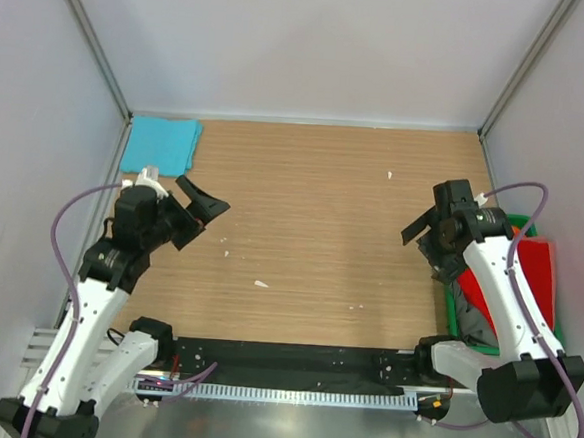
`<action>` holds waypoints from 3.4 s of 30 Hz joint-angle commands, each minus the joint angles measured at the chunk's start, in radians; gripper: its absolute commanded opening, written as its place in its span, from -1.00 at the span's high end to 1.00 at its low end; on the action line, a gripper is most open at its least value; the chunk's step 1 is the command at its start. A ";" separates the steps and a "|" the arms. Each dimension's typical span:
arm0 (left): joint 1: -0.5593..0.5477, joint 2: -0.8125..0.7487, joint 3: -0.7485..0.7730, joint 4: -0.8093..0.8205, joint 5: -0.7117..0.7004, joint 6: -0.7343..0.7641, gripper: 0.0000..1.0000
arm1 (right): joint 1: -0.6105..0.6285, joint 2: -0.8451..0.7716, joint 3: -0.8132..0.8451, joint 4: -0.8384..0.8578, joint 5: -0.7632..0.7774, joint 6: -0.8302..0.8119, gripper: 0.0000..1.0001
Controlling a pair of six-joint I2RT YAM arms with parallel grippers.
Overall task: Fold and stack the t-shirts
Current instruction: Grab the tshirt from the pile, then move the tshirt to the center of the board
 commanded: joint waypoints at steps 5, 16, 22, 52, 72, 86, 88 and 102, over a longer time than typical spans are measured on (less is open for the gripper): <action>-0.021 0.014 0.148 -0.171 -0.127 0.237 -0.99 | -0.061 0.143 0.157 0.015 0.106 -0.164 -0.80; -0.048 0.089 0.214 -0.170 0.212 0.565 -1.00 | -0.379 0.298 0.172 0.064 0.242 -0.290 -0.36; -0.133 0.100 0.205 -0.167 0.160 0.644 -0.99 | -0.465 0.431 0.190 0.179 0.226 -0.307 -0.54; -0.160 0.046 0.190 -0.224 0.135 0.690 -0.99 | -0.463 0.492 0.166 0.118 0.396 -0.183 0.98; -0.202 0.074 0.456 -0.400 -0.022 0.644 -1.00 | 0.288 0.346 1.225 -0.174 0.394 -0.170 0.97; -0.202 0.032 0.446 -0.443 -0.032 0.380 -0.85 | 0.362 -0.062 0.209 0.183 -0.178 -0.174 -0.47; -0.202 0.087 0.385 -0.402 0.060 0.363 -0.65 | 0.360 -0.042 0.151 0.052 -0.073 -0.230 -0.47; -0.381 0.633 0.122 -0.085 0.117 0.331 -0.51 | 0.360 0.172 -0.124 0.412 -0.234 -0.370 -0.36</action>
